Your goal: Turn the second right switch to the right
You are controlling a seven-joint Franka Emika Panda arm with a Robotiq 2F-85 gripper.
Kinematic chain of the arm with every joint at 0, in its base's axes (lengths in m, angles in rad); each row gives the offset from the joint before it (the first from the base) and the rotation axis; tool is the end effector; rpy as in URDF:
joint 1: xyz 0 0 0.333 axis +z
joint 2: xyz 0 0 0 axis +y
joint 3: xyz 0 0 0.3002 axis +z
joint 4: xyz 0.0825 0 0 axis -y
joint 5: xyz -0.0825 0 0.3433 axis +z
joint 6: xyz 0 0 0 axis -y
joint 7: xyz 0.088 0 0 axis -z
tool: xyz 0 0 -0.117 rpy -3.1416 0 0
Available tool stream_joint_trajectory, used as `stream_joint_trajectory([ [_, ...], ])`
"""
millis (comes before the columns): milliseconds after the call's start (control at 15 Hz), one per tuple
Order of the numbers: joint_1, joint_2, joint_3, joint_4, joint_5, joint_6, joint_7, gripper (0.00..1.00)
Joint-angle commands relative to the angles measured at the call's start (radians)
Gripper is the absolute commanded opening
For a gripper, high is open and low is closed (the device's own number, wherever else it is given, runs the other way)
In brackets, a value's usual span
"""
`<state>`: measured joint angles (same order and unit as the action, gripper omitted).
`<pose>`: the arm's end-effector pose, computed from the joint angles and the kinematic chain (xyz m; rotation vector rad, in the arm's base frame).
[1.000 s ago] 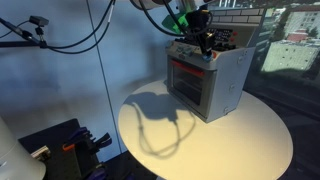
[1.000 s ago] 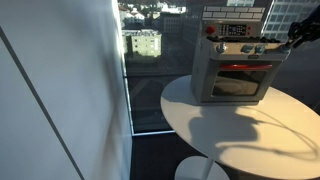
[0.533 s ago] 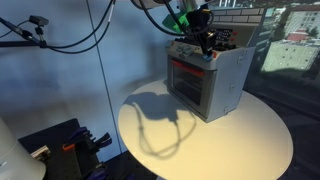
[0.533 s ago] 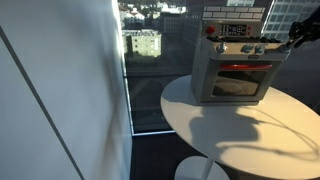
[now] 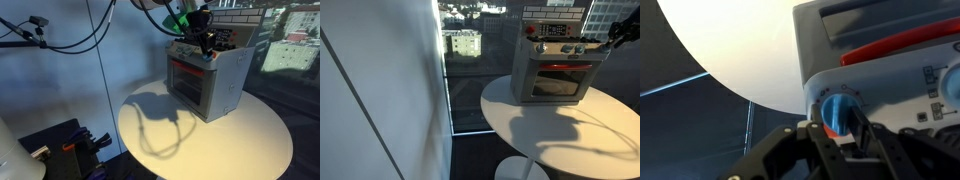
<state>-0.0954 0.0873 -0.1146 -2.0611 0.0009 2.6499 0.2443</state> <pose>0.5620 -0.1184 0.4466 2.9653 -0.6818 0.7804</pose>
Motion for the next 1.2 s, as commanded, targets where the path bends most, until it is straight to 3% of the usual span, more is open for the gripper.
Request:
stream_joint_trajectory([
  [0,-0.004,0.019,-0.005,0.029,0.000,0.002,-0.018,0.38],
  [667,-0.004,0.038,-0.007,0.047,0.000,0.000,-0.017,0.41],
  [800,-0.004,0.041,-0.007,0.052,-0.001,-0.001,-0.016,0.16],
  [867,-0.003,0.041,-0.007,0.052,-0.001,-0.001,-0.016,0.16],
  [1067,0.001,0.040,-0.003,0.055,0.001,-0.001,-0.018,0.00],
  [1133,0.002,0.040,-0.003,0.055,0.000,-0.001,-0.017,0.03],
])
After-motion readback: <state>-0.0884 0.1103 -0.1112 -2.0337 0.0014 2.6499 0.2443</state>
